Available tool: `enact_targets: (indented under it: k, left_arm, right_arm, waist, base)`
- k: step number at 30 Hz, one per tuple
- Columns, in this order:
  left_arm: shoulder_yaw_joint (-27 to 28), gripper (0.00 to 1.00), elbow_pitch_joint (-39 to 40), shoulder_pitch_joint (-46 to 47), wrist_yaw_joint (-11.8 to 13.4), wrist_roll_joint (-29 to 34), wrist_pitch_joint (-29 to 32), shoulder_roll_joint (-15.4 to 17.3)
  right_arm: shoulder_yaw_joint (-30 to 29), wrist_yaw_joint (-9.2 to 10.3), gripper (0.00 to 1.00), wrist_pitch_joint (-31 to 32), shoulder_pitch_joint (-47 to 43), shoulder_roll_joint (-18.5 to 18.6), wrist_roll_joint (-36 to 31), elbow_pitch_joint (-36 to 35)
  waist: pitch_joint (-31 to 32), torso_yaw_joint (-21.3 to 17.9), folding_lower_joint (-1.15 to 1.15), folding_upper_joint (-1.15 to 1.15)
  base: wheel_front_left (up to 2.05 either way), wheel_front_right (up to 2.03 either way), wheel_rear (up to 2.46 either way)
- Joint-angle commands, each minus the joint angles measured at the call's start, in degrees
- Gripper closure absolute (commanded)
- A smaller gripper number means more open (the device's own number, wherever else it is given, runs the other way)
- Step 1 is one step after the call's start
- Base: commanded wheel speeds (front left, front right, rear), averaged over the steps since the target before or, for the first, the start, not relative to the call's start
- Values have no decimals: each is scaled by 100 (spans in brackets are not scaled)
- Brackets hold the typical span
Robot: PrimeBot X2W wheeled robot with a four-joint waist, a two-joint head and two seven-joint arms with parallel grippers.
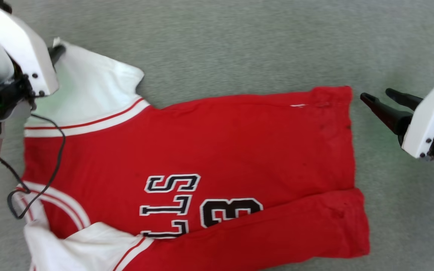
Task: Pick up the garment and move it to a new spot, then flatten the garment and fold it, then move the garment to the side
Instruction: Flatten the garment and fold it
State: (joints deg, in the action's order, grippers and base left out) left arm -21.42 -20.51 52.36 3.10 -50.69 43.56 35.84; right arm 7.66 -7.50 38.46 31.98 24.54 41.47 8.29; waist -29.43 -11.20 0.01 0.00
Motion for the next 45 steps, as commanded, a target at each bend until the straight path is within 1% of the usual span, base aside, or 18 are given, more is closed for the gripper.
enact_targets:
  k: [1, 4, 10, 11, 12, 13, 14, 17, 18, 20, 22, 27, 31, 35, 36, 38, 42, 45]
  left_arm:
    - [-2, 100, 96, 110, -64, 27, -101, -48]
    - [-35, 100, 282, 120, -111, 52, -232, -135]
    - [-115, 100, 597, 16, -135, 112, -363, -179]
    - [-118, 100, 629, -7, -129, 118, -379, -176]
    - [-112, 100, 657, -14, -121, 125, -417, -186]
    - [-117, 100, 664, -42, -116, 121, -431, -193]
    - [-124, 100, 674, -67, -115, 120, -443, -195]
    - [-116, 100, 672, -110, -100, 114, -494, -195]
    - [-101, 100, 655, -153, -88, 112, -523, -193]
    - [-75, 100, 617, -255, -86, 96, -628, -187]
    - [-14, 100, 600, -370, -82, 65, -749, -168]
    - [131, 100, 681, -955, -19, 63, -1079, 4]
    - [348, 100, 953, -1718, 152, -10, -1429, 177]
    - [539, 100, 1377, -2689, 391, -131, -1699, 271]
    - [539, 100, 1377, -2689, 391, -131, -1699, 271]
    - [609, 100, 1575, -3225, 521, -188, -1849, 243]
    - [754, 100, 1890, -4289, 768, -453, -2093, 81]
    - [863, 100, 1967, -4956, 906, -638, -2248, -45]
  right_arm:
    - [70, 2, 0, 350, 192, 5, 98, 83]
    - [199, 2, 0, 842, 362, -14, 69, 229]
    - [491, 2, 0, 1531, 436, -136, -43, 725]
    - [551, 2, 9, 1662, 433, -129, -60, 848]
    - [614, 2, 62, 1713, 418, -139, -99, 911]
    - [656, 2, 89, 1784, 408, -173, -82, 984]
    - [684, 2, 100, 1846, 406, -193, -61, 1045]
    - [707, 2, 100, 1715, 522, -171, -75, 983]
    - [723, 2, 100, 1609, 604, -79, -175, 921]
    - [702, 2, 100, 1367, 691, -20, -192, 824]
    - [667, 2, 100, 1065, 748, 94, -363, 707]
    - [484, 2, 100, 536, 495, 64, -579, 556]
    - [355, 2, 100, 312, 26, 29, -622, 443]
    - [174, 3, 100, 85, -574, -4, -679, 282]
    - [174, 3, 100, 85, -574, -4, -679, 282]
    - [148, 3, 100, 8, -934, 37, -803, 231]
    - [-19, 4, 100, -224, -1584, -130, -775, 190]
    - [-145, 4, 100, -417, -2039, -255, -736, 256]
  waist:
    - [41, 290, -1, 0]
    - [18, 491, -1, 0]
    - [-53, 738, -1, 0]
    - [-61, 760, -1, 0]
    - [-66, 782, -1, 0]
    - [-65, 797, -1, 0]
    - [-60, 809, -1, 0]
    - [-14, 832, -1, 0]
    - [22, 836, -1, 0]
    - [144, 838, -1, 0]
    - [304, 838, -1, 0]
    - [812, 826, -1, 0]
    - [1259, 837, -1, 0]
    - [1629, 885, -1, 0]
    - [1629, 885, -1, 0]
    - [1800, 904, -1, 0]
    - [2023, 923, -1, 0]
    - [2121, 930, -1, 0]
  base:
    - [0, 0, 0]
    - [0, 0, 0]
    - [0, 0, 0]
    - [0, 0, 0]
    - [0, 0, 0]
    - [0, 0, 0]
    - [0, 0, 0]
    - [0, 0, 0]
    - [0, 0, 0]
    - [0, 0, 0]
    - [0, 0, 0]
    - [0, 0, 0]
    - [0, 0, 0]
    - [0, 0, 0]
    - [0, 0, 0]
    - [0, 0, 0]
    - [0, 0, 0]
    - [0, 0, 0]
